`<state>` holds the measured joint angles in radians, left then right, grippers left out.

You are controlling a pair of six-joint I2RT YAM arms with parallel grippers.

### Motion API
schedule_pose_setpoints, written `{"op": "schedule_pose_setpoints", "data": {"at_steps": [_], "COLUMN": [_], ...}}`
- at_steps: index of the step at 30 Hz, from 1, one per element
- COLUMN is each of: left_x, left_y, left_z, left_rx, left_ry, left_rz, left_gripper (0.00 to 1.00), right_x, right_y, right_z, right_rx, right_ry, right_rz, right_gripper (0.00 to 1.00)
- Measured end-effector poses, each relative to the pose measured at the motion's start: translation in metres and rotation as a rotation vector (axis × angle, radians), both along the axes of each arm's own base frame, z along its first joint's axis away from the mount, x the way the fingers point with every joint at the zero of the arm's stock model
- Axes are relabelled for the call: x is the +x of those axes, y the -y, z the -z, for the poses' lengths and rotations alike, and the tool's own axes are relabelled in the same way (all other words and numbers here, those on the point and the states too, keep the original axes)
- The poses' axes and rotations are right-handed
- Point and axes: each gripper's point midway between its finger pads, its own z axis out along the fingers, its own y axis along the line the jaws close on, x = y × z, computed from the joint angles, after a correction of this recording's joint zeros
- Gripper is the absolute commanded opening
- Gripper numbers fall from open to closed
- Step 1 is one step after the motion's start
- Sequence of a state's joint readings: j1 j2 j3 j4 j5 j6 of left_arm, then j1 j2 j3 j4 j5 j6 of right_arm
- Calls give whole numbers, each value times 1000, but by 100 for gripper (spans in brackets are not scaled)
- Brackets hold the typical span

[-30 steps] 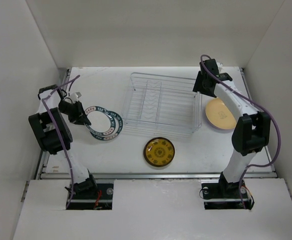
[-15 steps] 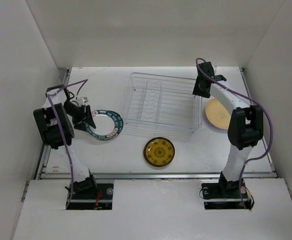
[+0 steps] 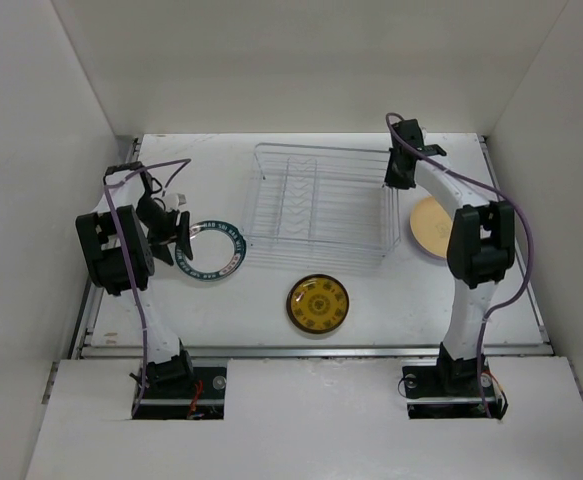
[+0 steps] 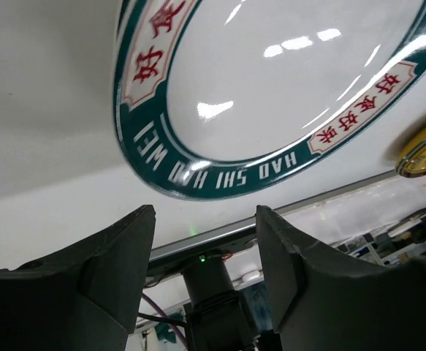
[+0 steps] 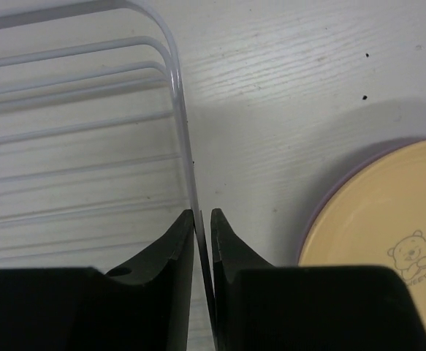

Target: Unload the plates from the dish rack

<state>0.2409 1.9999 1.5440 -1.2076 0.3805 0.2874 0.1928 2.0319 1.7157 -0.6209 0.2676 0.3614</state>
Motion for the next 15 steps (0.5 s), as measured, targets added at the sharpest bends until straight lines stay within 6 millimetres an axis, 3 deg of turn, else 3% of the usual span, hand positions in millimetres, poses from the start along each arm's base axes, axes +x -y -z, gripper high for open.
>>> {"op": "schedule_pose_setpoints", "data": {"at_steps": [3, 15], "left_x": [4, 12], "left_y": [-4, -13], "left_z": [-4, -16], "left_rx": [34, 84], "left_ry": [10, 33], "left_rz": [14, 22], "left_gripper": [64, 64], "right_x": [10, 45], "right_y": [-3, -11], "right_z": [-4, -9], "right_rx": [-3, -45], "right_ry": [13, 51], "right_rz": [-18, -103], "right_gripper": [0, 1]}}
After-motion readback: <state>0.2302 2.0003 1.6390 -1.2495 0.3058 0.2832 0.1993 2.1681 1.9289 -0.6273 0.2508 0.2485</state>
